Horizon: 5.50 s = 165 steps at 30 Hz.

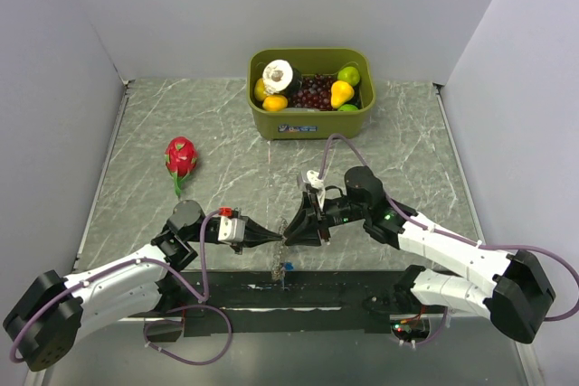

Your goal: Put the keys on the keyring

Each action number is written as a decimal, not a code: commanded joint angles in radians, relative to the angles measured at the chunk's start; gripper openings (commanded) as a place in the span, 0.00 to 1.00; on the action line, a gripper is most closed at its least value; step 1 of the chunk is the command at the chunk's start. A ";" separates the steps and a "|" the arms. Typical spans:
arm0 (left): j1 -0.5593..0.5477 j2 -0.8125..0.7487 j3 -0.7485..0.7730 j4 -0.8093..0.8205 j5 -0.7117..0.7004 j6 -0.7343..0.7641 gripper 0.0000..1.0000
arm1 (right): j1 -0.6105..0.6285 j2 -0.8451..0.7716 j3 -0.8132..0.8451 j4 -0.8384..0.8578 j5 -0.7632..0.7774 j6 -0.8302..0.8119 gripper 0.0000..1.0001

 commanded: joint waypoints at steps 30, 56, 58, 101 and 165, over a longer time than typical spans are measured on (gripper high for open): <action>-0.002 -0.019 0.052 0.088 0.014 -0.023 0.01 | 0.010 -0.043 -0.032 -0.003 0.093 -0.038 0.50; -0.003 -0.035 0.047 0.107 0.022 -0.047 0.01 | 0.034 0.033 0.007 0.020 0.164 0.002 0.15; -0.002 -0.025 0.055 0.091 0.020 -0.041 0.01 | 0.034 0.029 0.008 0.017 0.172 -0.004 0.09; -0.006 0.122 0.399 -0.654 -0.075 0.129 0.55 | 0.033 0.135 0.373 -0.595 0.250 -0.384 0.00; -0.006 0.048 -0.031 0.536 -0.168 -0.270 0.01 | -0.046 -0.055 0.132 -0.006 -0.025 -0.055 0.54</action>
